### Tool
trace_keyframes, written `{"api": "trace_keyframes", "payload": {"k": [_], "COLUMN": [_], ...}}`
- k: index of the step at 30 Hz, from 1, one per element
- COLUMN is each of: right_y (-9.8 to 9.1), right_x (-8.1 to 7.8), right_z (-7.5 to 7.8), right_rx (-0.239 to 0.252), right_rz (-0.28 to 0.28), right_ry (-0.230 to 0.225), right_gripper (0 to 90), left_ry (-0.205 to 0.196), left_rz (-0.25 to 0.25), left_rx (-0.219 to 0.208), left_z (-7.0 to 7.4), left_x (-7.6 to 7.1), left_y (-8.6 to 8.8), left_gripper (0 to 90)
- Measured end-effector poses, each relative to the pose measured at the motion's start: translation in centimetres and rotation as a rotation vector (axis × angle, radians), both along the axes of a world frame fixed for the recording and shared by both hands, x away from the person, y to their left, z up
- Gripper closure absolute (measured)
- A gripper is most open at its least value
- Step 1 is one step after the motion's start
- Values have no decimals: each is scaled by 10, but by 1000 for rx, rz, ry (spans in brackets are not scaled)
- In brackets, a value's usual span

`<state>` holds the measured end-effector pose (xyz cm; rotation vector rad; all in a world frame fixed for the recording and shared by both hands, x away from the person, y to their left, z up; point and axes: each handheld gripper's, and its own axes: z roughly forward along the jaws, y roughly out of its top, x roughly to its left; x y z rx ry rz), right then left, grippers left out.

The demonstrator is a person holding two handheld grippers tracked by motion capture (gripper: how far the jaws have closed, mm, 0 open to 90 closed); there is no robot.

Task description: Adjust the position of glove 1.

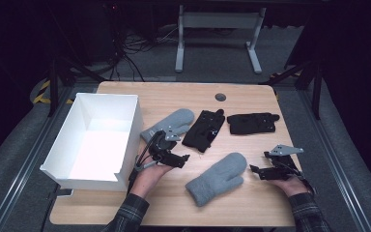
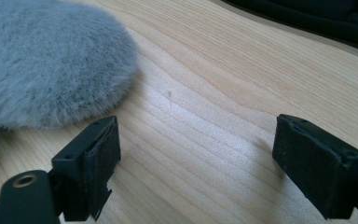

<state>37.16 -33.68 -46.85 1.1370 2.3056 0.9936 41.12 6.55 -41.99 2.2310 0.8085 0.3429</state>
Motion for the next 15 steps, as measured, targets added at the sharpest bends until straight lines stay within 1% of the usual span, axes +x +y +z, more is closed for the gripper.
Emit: {"api": "trace_keyframes", "payload": {"k": [1, 2, 4, 5, 6, 7, 8, 9, 12, 13, 15], "right_y": [0, 0, 0, 0, 0, 0, 0, 0, 0, 0, 0], "right_x": [0, 0, 0, 0, 0, 0, 0, 0, 0, 0, 0], "right_z": [0, 0, 0, 0, 0, 0, 0, 0, 0, 0, 0], "right_rx": [0, 0, 1, 1, 1, 1, 2, 2, 2, 2, 2], "right_rz": [0, 0, 0, 0, -1, -1, -1, 1, 2, 2, 2], "right_ry": [0, 0, 0, 0, -1, 0, 0, 0, 0, 0, 0], "right_gripper": [155, 155, 155, 155, 155, 155, 155, 155, 155, 155, 155], "left_ry": [-8, 0, 3, 3, -1, -15, -32, -37, -39, -37, -10], "left_rz": [6, 15, 30, 33, 45, 55, 65, 79, 114, 127, 150], "left_rx": [-4, -2, 10, 4, 4, 12, 2, -1, 4, 7, 38], "left_z": [1, 1, 2, 2, 2, 3, 2, 1, -2, -3, -3], "left_x": [2, 6, 12, 14, 17, 20, 21, 24, 31, 33, 39], "left_y": [0, 0, -1, -1, 0, 1, 2, 4, 8, 9, 10], "left_gripper": [158, 161, 162, 169, 184, 203, 244, 277, 409, 472, 562]}}
